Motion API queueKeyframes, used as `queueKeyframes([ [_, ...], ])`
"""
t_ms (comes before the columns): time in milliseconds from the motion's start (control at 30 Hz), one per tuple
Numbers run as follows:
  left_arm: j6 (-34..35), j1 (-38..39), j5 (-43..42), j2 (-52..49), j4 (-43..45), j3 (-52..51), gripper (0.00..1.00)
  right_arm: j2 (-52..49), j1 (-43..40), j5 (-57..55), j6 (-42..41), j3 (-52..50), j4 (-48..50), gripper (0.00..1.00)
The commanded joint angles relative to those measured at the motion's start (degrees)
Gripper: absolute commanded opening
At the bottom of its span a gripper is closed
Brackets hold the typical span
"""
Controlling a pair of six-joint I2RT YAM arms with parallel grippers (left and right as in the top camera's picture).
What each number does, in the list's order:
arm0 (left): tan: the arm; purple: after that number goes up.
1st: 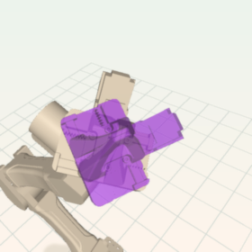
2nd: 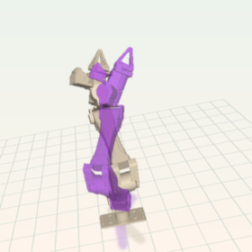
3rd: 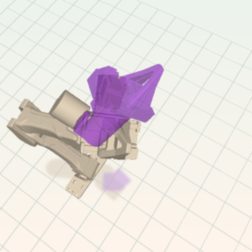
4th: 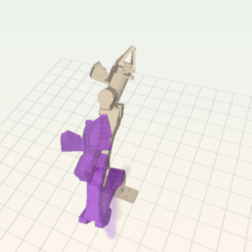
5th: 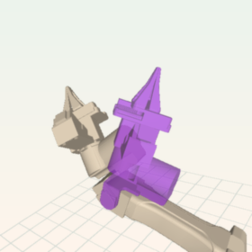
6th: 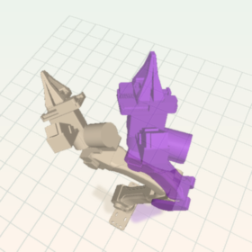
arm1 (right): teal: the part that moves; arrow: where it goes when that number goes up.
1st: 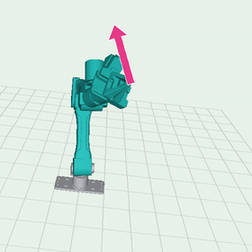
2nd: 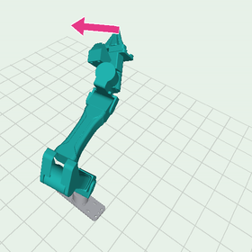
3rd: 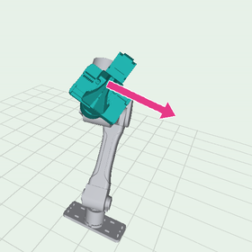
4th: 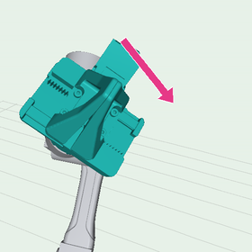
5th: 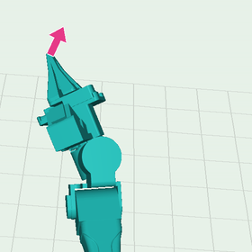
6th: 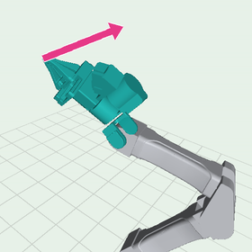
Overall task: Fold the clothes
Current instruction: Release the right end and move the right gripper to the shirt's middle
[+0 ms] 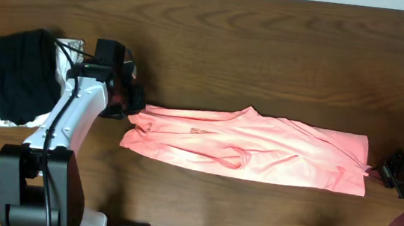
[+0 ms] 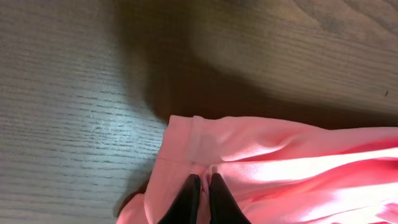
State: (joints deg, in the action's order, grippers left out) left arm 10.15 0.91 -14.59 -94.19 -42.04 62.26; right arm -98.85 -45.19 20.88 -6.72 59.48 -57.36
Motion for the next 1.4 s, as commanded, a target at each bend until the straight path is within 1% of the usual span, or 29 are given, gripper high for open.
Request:
queueKeyframes([
  [0, 0.4, -0.4, 1.4, 0.7, -0.4, -0.2, 0.06, 1.0, 0.2, -1.0, -0.1, -0.3, 0.0, 0.02],
  [33, 0.4, -0.4, 1.4, 0.7, -0.4, -0.2, 0.06, 1.0, 0.2, -1.0, -0.1, -0.3, -0.1, 0.03],
  [100, 0.4, -0.4, 1.4, 0.7, -0.4, -0.2, 0.06, 1.0, 0.2, -0.9, -0.1, -0.3, -0.6, 0.08],
  [133, 0.4, -0.4, 1.4, 0.7, -0.4, -0.2, 0.06, 1.0, 0.3, -0.9, -0.1, -0.3, -0.9, 0.08],
  [333, 0.4, -0.4, 1.4, 0.7, -0.3, -0.2, 0.06, 1.0, 0.3, -1.0, 0.0, -0.3, -2.8, 0.08],
  [433, 0.4, -0.4, 1.4, 0.7, -0.4, -0.2, 0.06, 1.0, 0.3, -0.9, 0.0, -0.3, -2.7, 0.15],
  [500, 0.4, -0.4, 1.4, 0.7, -0.4, -0.2, 0.06, 1.0, 0.3, 2.9, 0.7, -0.3, -2.1, 0.18],
  [567, 0.4, -0.4, 1.4, 0.7, -0.4, -0.2, 0.06, 1.0, 0.3, 12.0, 4.8, 0.0, -0.9, 0.23],
  [600, 0.4, -0.4, 1.4, 0.7, -0.4, -0.2, 0.06, 1.0, 0.6, 16.5, 6.8, 0.7, -0.9, 0.28],
  [700, 0.4, -0.4, 1.4, 0.7, -0.4, -0.2, 0.06, 1.0, 3.0, 22.6, 13.1, 4.3, -2.6, 0.29],
  [800, 0.4, -0.4, 1.4, 0.7, -0.3, -0.2, 0.06, 1.0, 8.6, 22.3, 17.3, 9.2, -5.1, 0.33],
  [967, 0.4, -0.4, 1.4, 0.7, -0.4, -0.2, 0.06, 1.0, 22.7, 14.2, 22.1, 14.6, -4.7, 0.50],
  [1033, 0.4, -0.4, 1.4, 0.7, -0.4, -0.2, 0.06, 1.0, 29.2, 9.3, 23.8, 15.6, -3.1, 0.54],
  [1067, 0.4, -0.4, 1.4, 0.7, -0.4, -0.2, 0.06, 1.0, 32.1, 7.0, 24.7, 15.6, -1.8, 0.55],
  [1167, 0.4, -0.4, 1.4, 0.7, -0.4, -0.2, 0.06, 0.8, 41.1, 0.4, 29.7, 15.6, 1.2, 0.52],
  [1233, 0.4, -0.4, 1.4, 0.7, -0.4, -0.2, 0.06, 0.3, 46.2, -3.9, 32.1, 15.6, 2.8, 0.55],
  [1367, 0.4, -0.4, 1.4, 0.7, -0.4, -0.2, 0.06, -0.8, 53.1, -6.1, 36.9, 15.6, 5.0, 0.54],
])
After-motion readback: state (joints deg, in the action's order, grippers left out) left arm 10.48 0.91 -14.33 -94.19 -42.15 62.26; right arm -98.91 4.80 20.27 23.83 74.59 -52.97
